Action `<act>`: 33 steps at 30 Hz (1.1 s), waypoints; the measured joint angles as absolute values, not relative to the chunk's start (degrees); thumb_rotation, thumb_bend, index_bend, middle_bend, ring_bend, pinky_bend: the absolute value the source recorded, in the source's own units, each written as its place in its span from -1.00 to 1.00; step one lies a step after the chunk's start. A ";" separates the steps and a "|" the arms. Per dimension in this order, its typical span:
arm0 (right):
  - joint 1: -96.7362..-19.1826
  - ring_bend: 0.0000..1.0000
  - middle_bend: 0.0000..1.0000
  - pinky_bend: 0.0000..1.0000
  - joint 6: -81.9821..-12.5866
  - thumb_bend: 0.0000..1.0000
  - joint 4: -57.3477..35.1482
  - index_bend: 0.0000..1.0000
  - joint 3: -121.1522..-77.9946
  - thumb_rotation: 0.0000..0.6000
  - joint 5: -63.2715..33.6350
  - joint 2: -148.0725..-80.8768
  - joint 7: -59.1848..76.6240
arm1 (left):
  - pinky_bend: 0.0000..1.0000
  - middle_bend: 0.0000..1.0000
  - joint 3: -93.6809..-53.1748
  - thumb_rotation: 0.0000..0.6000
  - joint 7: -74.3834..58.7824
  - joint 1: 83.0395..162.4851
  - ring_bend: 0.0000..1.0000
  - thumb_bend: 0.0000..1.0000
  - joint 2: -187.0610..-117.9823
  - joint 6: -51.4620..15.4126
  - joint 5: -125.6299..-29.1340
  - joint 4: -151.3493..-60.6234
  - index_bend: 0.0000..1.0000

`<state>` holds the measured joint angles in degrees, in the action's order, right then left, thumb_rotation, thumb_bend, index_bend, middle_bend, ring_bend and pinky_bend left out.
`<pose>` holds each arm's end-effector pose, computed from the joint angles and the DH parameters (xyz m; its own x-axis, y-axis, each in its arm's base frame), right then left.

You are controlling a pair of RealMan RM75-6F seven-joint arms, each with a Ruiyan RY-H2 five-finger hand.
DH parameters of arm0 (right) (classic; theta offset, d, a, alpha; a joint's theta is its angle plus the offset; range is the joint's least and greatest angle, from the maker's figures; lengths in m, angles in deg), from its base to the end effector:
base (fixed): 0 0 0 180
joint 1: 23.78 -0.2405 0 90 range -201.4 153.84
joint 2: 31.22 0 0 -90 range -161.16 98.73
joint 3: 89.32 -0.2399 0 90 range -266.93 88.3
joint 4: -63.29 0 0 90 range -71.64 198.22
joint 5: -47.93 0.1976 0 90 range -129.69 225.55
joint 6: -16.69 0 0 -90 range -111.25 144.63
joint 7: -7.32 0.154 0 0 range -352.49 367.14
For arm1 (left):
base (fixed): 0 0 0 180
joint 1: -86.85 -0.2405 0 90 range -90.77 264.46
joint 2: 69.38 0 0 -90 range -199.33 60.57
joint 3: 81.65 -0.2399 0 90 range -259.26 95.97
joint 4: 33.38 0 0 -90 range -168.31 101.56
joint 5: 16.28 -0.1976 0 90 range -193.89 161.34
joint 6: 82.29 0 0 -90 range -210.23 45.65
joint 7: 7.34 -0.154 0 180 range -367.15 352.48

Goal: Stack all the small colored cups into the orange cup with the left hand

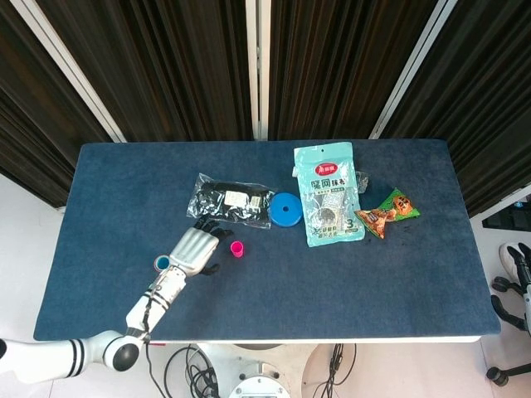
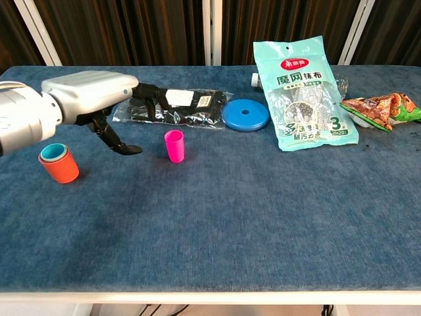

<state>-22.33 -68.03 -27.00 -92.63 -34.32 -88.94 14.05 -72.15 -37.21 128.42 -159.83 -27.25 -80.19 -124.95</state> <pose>-0.3317 -0.1556 0.2077 0.4158 -0.0281 0.9090 -0.8958 0.1601 0.4147 -0.1079 0.3085 -0.0264 0.5086 0.2678 0.8183 0.8106 -0.4695 -0.3501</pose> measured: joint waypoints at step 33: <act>-22.51 -1.00 -1.00 -1.00 -66.40 -0.47 -23.70 -1.00 -92.71 1.00 -33.12 -89.80 17.19 | -0.85 -0.06 -72.73 1.00 -38.33 134.30 -0.60 -0.47 -169.63 -27.56 -79.94 -111.02 -0.13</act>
<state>-22.51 -66.40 -23.70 -92.71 -33.12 -89.80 17.19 -72.73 -38.33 134.30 -169.63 -27.56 -79.94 -111.02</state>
